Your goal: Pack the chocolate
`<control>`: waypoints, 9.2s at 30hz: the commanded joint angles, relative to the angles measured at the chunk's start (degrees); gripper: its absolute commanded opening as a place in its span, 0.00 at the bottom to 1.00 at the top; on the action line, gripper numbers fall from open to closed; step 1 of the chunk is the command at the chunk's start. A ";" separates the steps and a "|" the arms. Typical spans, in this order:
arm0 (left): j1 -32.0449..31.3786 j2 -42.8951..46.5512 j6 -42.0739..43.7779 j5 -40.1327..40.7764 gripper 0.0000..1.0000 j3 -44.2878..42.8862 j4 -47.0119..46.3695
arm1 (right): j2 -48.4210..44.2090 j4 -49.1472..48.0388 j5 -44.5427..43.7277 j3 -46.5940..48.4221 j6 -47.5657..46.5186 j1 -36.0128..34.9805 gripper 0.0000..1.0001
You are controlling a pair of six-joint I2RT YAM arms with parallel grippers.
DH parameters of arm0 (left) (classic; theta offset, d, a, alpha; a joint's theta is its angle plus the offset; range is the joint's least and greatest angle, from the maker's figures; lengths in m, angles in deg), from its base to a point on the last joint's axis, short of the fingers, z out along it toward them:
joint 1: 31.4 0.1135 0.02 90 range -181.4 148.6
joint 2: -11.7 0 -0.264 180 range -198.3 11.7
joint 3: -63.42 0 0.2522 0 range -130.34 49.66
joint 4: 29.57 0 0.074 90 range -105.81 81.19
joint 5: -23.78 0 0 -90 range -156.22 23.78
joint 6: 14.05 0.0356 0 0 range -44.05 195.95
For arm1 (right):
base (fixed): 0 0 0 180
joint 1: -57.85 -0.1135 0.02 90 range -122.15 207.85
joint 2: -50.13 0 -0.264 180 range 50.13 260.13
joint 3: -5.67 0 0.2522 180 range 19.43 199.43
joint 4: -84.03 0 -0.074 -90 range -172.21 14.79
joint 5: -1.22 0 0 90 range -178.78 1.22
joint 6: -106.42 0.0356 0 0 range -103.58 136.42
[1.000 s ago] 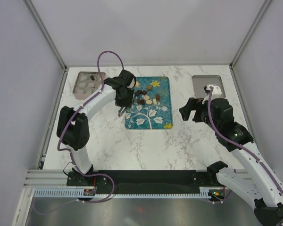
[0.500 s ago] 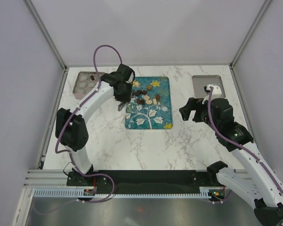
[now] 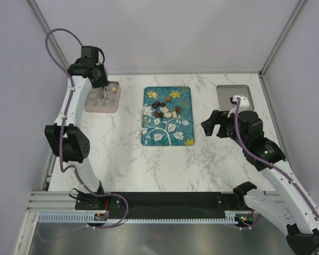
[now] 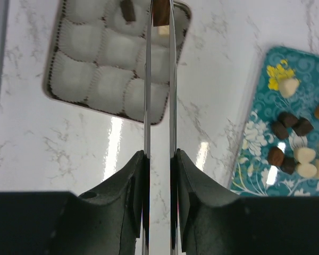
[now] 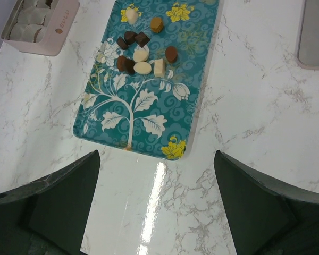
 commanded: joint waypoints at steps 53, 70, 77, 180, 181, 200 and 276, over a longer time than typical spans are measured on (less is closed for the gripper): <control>9.43 -18.20 7.63 5.90 0.48 -15.41 -2.30 | 3.84 -4.69 1.16 0.79 0.04 0.03 0.97; -6.02 6.32 4.64 -3.24 0.47 6.88 -3.88 | 0.23 0.93 -1.82 2.55 -1.54 0.03 0.97; -17.61 14.23 2.80 -7.19 0.47 19.56 -6.25 | 0.58 1.02 -0.86 2.46 -0.84 0.12 0.97; 3.81 -0.79 -0.10 -6.50 0.27 11.57 -3.36 | 4.18 -2.67 0.11 2.11 -0.84 -0.05 0.97; 3.81 -0.96 -0.10 -6.50 0.27 11.75 -3.53 | 4.36 -2.84 0.11 2.11 -0.75 -0.05 0.96; 3.81 -3.60 0.07 -5.27 0.37 10.79 -4.32 | 4.36 -3.11 -0.77 1.76 -1.28 0.03 0.97; -30.56 0.27 -2.48 5.28 0.50 23.53 -11.27 | 0.67 0.76 -1.38 3.25 -0.22 0.03 0.96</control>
